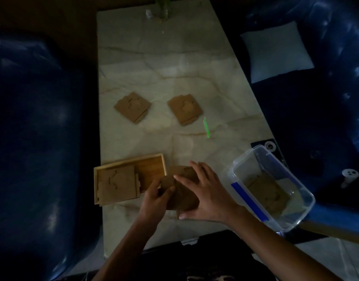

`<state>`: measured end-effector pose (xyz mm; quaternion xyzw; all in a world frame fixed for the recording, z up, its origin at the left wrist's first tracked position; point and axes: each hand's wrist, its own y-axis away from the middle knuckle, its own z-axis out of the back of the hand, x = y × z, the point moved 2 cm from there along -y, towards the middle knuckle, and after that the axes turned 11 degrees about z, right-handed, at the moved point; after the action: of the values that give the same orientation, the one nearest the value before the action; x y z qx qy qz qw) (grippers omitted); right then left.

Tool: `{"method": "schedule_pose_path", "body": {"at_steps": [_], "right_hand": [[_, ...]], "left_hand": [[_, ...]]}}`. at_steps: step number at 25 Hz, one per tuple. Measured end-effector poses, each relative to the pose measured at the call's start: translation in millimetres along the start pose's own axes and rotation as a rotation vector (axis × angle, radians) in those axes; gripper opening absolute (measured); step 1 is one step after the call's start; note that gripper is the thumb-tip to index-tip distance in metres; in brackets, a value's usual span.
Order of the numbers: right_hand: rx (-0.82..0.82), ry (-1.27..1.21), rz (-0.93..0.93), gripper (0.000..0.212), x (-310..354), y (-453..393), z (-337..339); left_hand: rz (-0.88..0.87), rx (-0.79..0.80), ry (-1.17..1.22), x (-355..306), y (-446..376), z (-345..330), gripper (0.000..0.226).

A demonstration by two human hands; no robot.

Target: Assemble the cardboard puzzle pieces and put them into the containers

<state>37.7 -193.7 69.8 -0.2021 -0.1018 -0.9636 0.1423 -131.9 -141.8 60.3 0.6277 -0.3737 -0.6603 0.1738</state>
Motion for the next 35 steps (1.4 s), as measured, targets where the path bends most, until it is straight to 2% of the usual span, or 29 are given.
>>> {"method": "schedule_pose_path", "body": {"at_steps": [3,4,7,9,11,14,17,20,24,29,35], "right_hand": [[-0.01,-0.021,0.004,0.101,0.6,2.9,7.2],[-0.007,-0.035,0.007,0.099,0.9,3.9,9.0],[0.005,-0.066,0.025,0.094,2.1,6.9,10.7],[0.021,-0.085,0.035,0.097,2.0,8.7,8.9],[0.04,-0.091,0.038,0.102,1.1,9.9,5.2],[0.041,-0.069,0.051,0.104,-0.6,12.9,0.2],[0.052,-0.121,0.046,0.1,-1.8,21.8,-4.4],[0.028,-0.124,0.03,0.101,-2.5,32.2,-13.5],[0.027,-0.101,-0.079,0.109,-9.9,46.6,-32.6],[0.034,-0.081,-0.115,0.089,-18.4,69.1,-58.3],[0.027,-0.092,-0.197,0.081,-17.0,79.1,-82.7]], "left_hand": [[0.0,0.008,-0.054,3.3,1.2,0.6,0.039],[-0.048,0.0,-0.122,6.2,0.7,3.0,0.047],[-0.391,-0.064,-0.59,8.4,-6.0,7.2,0.071],[-0.578,-0.01,-0.847,3.6,-8.2,2.9,0.085],[-0.615,0.082,-1.041,-4.7,-3.5,-4.4,0.1],[-0.543,0.189,-1.335,-7.1,-0.3,-9.4,0.134],[-0.57,0.239,-1.526,-0.2,-0.1,-10.8,0.144],[-0.586,0.206,-1.532,12.2,-1.5,-10.0,0.135],[-0.588,0.187,-1.505,27.0,-6.3,-7.4,0.127],[-0.529,0.187,-1.329,42.6,-8.6,-3.8,0.133],[-0.571,0.129,-1.342,67.9,-9.9,-4.5,0.123]]}}
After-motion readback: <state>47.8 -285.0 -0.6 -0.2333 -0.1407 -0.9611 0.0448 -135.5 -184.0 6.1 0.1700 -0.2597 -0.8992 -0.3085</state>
